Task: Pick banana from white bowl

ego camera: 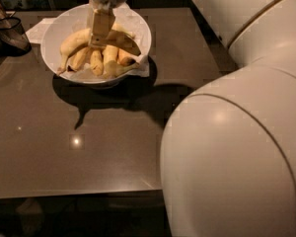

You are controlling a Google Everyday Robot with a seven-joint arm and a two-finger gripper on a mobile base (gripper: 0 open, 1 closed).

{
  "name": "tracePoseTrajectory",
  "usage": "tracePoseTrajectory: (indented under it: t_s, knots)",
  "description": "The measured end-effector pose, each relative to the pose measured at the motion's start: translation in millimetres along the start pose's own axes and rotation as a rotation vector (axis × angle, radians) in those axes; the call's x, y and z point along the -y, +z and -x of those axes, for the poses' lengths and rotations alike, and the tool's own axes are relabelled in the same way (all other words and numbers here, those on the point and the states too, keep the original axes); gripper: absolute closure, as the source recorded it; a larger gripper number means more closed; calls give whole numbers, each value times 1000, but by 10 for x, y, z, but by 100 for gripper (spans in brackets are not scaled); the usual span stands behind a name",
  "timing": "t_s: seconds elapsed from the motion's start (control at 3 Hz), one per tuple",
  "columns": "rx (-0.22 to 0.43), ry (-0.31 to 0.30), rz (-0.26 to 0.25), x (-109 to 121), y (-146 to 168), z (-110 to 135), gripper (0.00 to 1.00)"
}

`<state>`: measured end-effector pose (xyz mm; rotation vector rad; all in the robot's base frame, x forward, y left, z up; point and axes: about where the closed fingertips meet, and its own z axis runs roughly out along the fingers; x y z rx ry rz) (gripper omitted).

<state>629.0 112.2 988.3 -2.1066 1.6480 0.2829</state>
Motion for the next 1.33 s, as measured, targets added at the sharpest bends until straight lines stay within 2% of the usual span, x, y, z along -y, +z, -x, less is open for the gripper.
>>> tracePoseTrajectory:
  t_s: [0.67, 1.33]
  knots:
    - [12, -27, -13, -305, -237, 391, 100]
    - [49, -36, -6, -488, -255, 736, 100]
